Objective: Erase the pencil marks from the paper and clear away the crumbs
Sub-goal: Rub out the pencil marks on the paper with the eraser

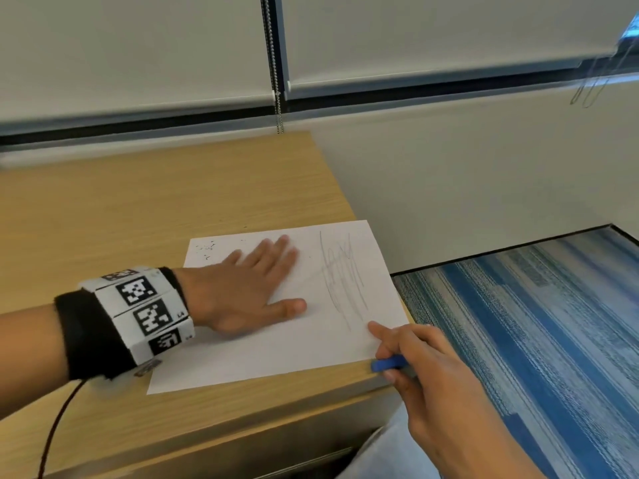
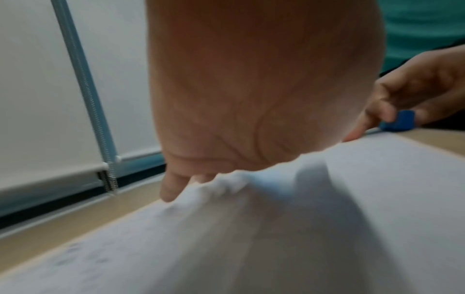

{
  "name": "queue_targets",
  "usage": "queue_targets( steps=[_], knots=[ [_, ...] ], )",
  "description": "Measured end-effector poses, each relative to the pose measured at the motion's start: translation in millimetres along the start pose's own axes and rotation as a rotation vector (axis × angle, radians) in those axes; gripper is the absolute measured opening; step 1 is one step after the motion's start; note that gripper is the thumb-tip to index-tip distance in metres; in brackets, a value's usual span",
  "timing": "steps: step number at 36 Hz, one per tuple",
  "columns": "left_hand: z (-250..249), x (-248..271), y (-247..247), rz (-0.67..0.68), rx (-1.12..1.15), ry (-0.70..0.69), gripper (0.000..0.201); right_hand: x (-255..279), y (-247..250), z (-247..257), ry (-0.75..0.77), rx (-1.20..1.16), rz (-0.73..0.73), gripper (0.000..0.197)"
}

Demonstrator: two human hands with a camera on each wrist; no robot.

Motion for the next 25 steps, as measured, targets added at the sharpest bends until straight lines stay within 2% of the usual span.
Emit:
queue_targets(
  steps=[2,4,7,11,13,14,16,18,21,23,25],
  knots=[
    [-23.4,-2.4,2.5,-0.002,-0.021,-0.103,0.087,0.4,1.7,0.5,0.006,-0.008,-0.009,0.026],
    [-31.6,-4.7,1.3,0.022,-0.019,-0.130,0.084,0.6,2.9,0.7,0.006,-0.001,-0.019,0.025],
    [-15.5,-2.2,5.5,0.088,-0.007,-0.064,0.090,-0.6,3.0,2.0,0.022,0.022,-0.034,0.025],
    [25.7,6.9,12.5,0.183,-0.117,0.129,0.093,-2.6,7.1,5.2,0.072,0.058,-0.065,0.026],
    [37.4,9.1,14.6,0.185,-0.164,0.170,0.088,-4.7,9.0,7.7,0.089,0.076,-0.087,0.036],
    [39.2,8.3,16.7,0.166,-0.157,0.163,0.086,-5.2,10.0,8.1,0.087,0.090,-0.095,0.045],
    [39.6,2.6,22.7,0.101,-0.103,0.135,0.085,-6.7,9.0,8.9,0.089,0.151,-0.070,0.048],
    [39.0,-7.5,28.3,0.038,-0.048,0.126,0.086,-13.5,8.0,12.6,0.055,0.191,0.023,0.044],
    [38.6,-22.4,27.5,0.023,-0.023,0.151,0.089,-26.5,14.0,26.5,0.003,0.164,0.168,0.025],
    [39.1,-28.6,26.2,0.034,-0.031,0.162,0.093,-44.5,30.7,39.6,0.006,0.172,0.160,0.011],
    [41.1,-31.4,27.1,0.035,-0.024,0.170,0.100,-67.6,48.1,56.4,0.068,0.195,0.114,0.006]
  ],
)
Point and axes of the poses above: each hand's wrist, its own x-axis away from the middle knuckle, its own y-axis out of the back of the hand, z = x × y, the point moved 9 cm from there along -x, towards the middle knuckle, and after that the axes turned 12 degrees about -x, right-handed, at the moved point
